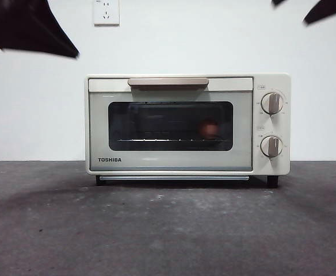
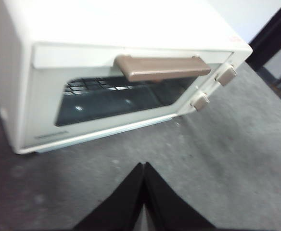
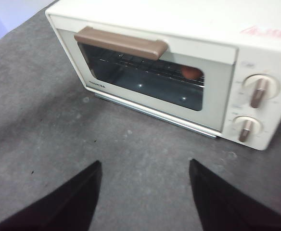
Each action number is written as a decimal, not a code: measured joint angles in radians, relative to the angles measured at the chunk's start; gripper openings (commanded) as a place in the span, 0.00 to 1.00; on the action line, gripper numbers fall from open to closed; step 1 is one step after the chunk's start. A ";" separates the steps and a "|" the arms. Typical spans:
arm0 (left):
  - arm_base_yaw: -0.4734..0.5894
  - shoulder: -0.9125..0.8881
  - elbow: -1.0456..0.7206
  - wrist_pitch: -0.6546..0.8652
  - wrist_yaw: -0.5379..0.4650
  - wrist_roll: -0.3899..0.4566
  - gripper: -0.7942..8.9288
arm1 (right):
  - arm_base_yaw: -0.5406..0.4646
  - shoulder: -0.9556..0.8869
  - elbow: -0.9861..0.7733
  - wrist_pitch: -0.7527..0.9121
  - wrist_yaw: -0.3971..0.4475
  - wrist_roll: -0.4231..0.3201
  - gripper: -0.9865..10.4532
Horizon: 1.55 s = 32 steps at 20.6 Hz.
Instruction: Eggoven
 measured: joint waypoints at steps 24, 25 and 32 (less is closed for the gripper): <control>-0.027 -0.153 0.000 -0.179 -0.094 0.069 0.09 | 0.001 0.000 -0.250 0.377 -0.018 0.008 0.09; -0.027 -0.153 0.000 -0.179 -0.095 0.069 0.09 | 0.001 0.000 -0.250 0.377 -0.019 0.008 0.09; -0.027 -0.153 0.000 -0.179 -0.095 0.069 0.09 | 0.001 0.000 -0.250 0.377 -0.018 0.008 0.09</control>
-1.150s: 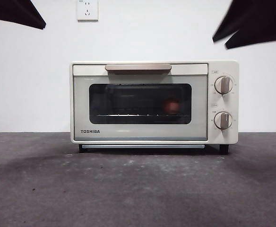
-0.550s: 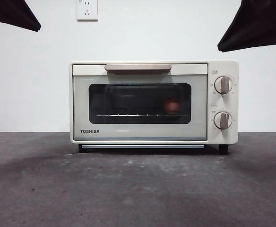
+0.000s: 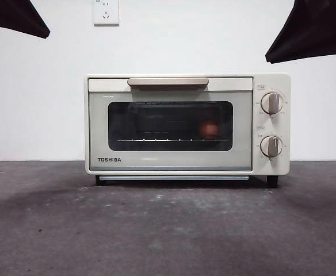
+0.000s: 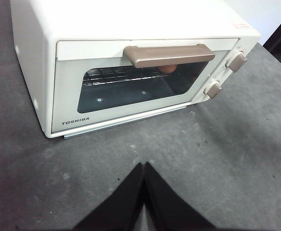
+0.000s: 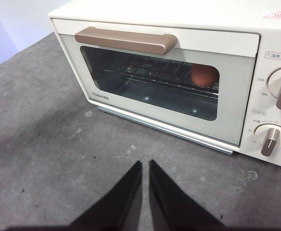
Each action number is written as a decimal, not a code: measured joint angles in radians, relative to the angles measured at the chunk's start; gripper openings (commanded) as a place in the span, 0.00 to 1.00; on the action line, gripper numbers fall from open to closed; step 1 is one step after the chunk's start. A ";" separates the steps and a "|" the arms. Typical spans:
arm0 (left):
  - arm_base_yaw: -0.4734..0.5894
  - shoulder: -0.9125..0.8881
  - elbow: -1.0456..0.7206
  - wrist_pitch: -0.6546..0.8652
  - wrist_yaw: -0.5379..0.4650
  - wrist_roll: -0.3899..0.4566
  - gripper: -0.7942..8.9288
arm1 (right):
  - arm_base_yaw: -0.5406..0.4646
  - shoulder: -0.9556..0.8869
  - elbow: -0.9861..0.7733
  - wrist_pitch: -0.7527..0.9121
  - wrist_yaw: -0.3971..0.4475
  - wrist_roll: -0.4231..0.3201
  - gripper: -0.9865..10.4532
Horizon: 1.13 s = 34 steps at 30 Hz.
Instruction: Eggoven
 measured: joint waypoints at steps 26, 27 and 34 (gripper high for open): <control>0.295 -0.544 -0.505 0.350 -0.134 0.293 0.09 | 0.000 0.000 0.000 0.000 0.000 0.000 0.09; 0.299 -0.576 -0.546 0.349 -0.135 0.294 0.09 | 0.000 0.000 0.000 0.000 0.000 0.000 0.09; 0.307 -0.724 -0.706 0.335 -0.135 0.295 0.09 | 0.000 0.000 0.000 0.000 0.000 0.000 0.09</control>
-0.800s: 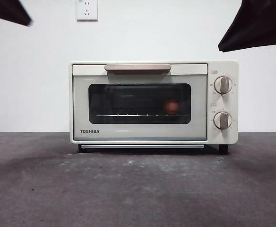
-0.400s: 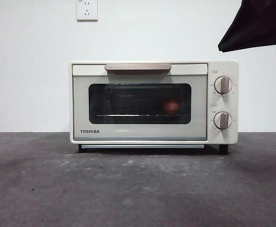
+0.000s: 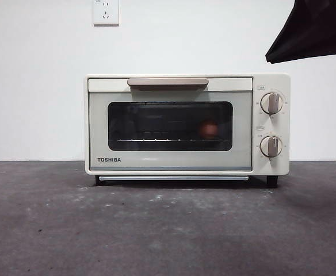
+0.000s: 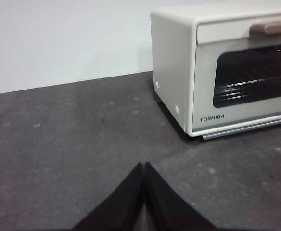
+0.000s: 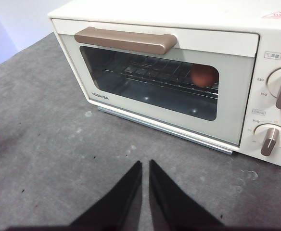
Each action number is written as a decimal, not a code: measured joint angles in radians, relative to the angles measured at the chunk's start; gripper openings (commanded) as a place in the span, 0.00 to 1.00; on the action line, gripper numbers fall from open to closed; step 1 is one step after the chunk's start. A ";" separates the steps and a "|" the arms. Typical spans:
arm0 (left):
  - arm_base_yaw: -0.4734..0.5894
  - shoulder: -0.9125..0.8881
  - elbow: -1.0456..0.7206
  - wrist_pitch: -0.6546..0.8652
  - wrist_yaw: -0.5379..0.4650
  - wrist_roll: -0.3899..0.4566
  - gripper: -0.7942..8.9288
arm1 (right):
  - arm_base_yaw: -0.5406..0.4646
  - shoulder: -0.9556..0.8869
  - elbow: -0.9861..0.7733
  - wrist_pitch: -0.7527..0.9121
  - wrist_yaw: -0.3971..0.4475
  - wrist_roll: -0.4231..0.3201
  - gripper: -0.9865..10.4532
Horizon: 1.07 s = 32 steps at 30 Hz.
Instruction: Eggoven
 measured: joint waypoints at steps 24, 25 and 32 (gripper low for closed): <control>0.000 -0.142 -0.062 -0.142 -0.001 -0.073 0.09 | 0.000 0.000 0.000 0.000 0.000 0.000 0.09; 0.000 -0.142 -0.062 -0.142 -0.001 -0.075 0.09 | 0.000 0.000 0.000 0.000 0.000 0.000 0.09; 0.000 -0.142 -0.062 -0.142 -0.001 -0.076 0.09 | 0.000 0.000 0.000 0.000 0.000 0.000 0.09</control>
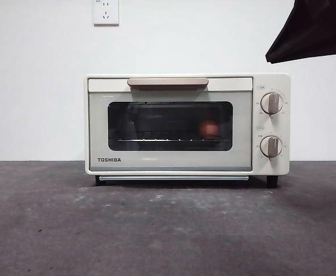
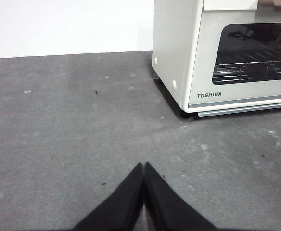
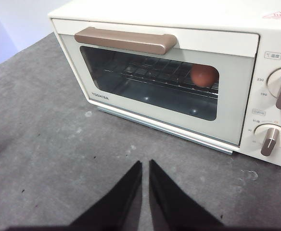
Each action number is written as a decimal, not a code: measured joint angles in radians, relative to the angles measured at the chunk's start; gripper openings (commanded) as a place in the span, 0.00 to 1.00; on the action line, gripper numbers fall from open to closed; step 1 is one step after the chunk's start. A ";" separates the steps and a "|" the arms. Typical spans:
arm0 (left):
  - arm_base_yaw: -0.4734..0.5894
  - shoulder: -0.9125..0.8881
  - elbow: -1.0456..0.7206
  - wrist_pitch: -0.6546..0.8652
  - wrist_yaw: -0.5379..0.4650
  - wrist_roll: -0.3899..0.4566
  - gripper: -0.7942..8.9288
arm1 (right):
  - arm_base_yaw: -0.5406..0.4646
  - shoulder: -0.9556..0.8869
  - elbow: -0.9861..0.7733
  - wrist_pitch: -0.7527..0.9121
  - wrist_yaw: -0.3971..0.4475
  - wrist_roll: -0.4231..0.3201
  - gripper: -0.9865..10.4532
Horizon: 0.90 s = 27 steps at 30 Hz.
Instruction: Eggoven
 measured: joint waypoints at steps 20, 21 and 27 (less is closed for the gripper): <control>0.000 0.000 0.000 0.000 0.000 0.000 0.09 | -0.232 -0.221 -0.033 -0.028 0.002 -0.034 0.09; 0.000 0.000 0.000 0.000 0.000 0.000 0.09 | -0.270 -0.251 -0.053 -0.033 0.000 -0.034 0.09; 0.000 0.000 0.000 0.000 0.000 0.000 0.09 | -0.473 -0.449 -0.207 -0.023 0.003 -0.069 0.09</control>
